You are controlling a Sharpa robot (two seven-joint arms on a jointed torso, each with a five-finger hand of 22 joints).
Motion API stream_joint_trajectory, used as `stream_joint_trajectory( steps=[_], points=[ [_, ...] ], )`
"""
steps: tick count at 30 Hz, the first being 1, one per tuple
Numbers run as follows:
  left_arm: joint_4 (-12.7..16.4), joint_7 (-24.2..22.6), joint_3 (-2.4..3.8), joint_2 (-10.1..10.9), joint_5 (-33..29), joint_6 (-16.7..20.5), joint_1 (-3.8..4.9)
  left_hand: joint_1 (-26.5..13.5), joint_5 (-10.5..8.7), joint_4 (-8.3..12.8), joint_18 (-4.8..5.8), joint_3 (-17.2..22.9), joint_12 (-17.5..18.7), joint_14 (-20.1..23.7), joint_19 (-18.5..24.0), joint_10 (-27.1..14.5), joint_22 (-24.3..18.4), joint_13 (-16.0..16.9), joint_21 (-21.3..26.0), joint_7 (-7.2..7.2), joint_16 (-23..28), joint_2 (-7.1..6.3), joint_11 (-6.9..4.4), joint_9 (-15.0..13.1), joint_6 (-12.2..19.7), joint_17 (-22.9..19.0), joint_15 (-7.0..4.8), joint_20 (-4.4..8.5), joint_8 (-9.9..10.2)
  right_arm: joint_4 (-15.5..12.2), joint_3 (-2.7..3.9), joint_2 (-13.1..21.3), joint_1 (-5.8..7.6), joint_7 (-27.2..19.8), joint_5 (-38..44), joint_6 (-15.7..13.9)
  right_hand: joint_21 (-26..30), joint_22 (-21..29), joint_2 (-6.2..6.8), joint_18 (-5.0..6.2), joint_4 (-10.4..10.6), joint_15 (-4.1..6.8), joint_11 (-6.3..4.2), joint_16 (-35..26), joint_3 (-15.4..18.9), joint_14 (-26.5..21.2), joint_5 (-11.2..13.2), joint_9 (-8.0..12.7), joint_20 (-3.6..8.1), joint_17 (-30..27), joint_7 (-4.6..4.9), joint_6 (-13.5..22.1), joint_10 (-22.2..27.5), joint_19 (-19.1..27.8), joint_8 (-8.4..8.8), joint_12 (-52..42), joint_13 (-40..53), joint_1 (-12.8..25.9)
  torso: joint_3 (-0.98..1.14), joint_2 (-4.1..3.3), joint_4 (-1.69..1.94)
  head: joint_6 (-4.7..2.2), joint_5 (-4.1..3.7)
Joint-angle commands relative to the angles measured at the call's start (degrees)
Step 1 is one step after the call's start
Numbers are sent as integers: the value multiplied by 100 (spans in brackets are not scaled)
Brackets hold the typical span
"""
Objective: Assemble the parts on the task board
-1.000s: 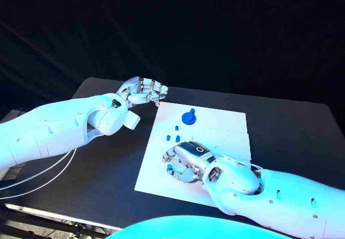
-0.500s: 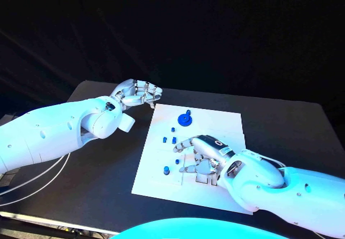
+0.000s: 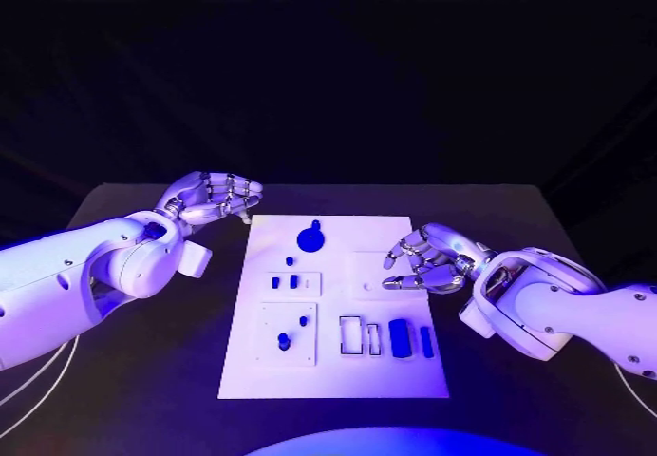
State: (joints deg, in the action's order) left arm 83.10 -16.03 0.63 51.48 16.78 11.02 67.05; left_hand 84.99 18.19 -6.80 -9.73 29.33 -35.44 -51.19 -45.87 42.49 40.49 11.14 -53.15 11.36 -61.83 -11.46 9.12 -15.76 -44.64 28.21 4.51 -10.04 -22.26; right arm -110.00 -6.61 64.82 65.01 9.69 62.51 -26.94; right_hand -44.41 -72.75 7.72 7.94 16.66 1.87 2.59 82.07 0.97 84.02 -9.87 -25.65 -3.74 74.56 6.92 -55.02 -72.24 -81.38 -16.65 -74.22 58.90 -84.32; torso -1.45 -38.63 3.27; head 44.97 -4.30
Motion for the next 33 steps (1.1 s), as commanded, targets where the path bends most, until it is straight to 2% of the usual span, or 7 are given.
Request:
stream_joint_trajectory(
  steps=[1, 4, 7, 9, 15, 21, 33],
  points=[
    [68, -70, 2, 22, -205, -62, -9, -60, 0, -6, -90, -22, -20, 11, -18, -42, -7, -9, 21, 84, -34, -9, -2, 5, 32, 7, 37, -11, 2, -75, -11, 205, 5, 345, -81, 686, -267, -127, -32, -144, 7, 19, -45, 103, 114, 343, 13, -38, -5, 180, -18, 46, -101, -80, -94, -136, 247, 244, 0, 32, -21, 34, -224],
    [123, -77, 2, 43, -236, -65, -16, -50, 0, 4, -91, -21, -24, 12, -26, -43, -14, -11, 27, 84, -37, -11, -3, 9, 40, 9, 35, -8, 4, -145, -27, 412, -24, 537, 219, 899, -820, -372, -66, -220, 18, 43, -82, 330, 447, 425, 18, -92, 13, 581, -66, 21, -563, -202, -236, -569, 1060, 823, -2, 36, -22, 55, -273],
    [165, -83, 2, 65, -261, -60, -20, -47, 0, 7, -91, -22, -26, 12, -28, -44, -16, -11, 29, 84, -38, -12, -3, 11, 42, 9, 34, -8, 4, -201, -40, 531, -101, 714, 462, 976, -1170, -530, -101, -269, 29, 62, -107, 475, 662, 474, 254, -139, 31, 855, -96, -4, -719, -270, -337, -708, 1354, 1164, -13, 43, -41, 90, -298],
    [193, -84, 2, 81, -275, -58, -21, -42, 0, 12, -92, -21, -28, 13, -32, -44, -18, -12, 31, 84, -39, -11, -4, 12, 45, 9, 33, -7, 5, -253, -49, 590, -212, 869, 609, 945, -1390, -629, -103, -301, 31, 69, -117, 556, 727, 502, 283, -164, 39, 1017, -108, -4, -834, -311, -390, -804, 1566, 1263, -13, 45, -48, 93, -308],
    [247, -83, 2, 113, -289, -61, -23, -42, 0, 12, -92, -21, -28, 13, -32, -44, -18, -12, 31, 84, -39, -11, -4, 12, 45, 9, 33, -7, 5, -360, -57, 595, -467, 1166, 910, 875, -1700, -775, -81, -344, 32, 82, -140, 655, 771, 538, 182, -205, 53, 1222, -133, -29, -926, -365, -492, -873, 1742, 1363, -13, 42, -45, 168, -332],
    [272, -90, 2, 133, -292, -61, -24, -42, 0, 12, -92, -21, -28, 13, -32, -44, -18, -12, 31, 84, -39, -11, -4, 12, 45, 9, 33, -7, 5, -345, -59, 489, -588, 1368, 1160, 927, -1958, -892, -32, -381, 34, 96, -157, 726, 793, 567, 26, -232, 64, 1380, -156, -58, -1026, -406, -572, -945, 1911, 1490, -24, 50, -43, 193, -337],
    [281, -94, 2, 151, -293, -69, -24, -35, 0, 20, -92, -22, -32, 14, -39, -43, -23, -13, 36, 85, -41, -13, -4, 16, 50, 10, 32, -5, 6, -251, -60, 168, -832, 1748, 1619, 915, -2019, -930, -8, -389, 38, 105, -170, 743, 799, 574, -4, -251, 71, 1420, -173, -86, -1043, -411, -629, -949, 1946, 1589, -13, 38, -44, 214, -314]
  ],
)
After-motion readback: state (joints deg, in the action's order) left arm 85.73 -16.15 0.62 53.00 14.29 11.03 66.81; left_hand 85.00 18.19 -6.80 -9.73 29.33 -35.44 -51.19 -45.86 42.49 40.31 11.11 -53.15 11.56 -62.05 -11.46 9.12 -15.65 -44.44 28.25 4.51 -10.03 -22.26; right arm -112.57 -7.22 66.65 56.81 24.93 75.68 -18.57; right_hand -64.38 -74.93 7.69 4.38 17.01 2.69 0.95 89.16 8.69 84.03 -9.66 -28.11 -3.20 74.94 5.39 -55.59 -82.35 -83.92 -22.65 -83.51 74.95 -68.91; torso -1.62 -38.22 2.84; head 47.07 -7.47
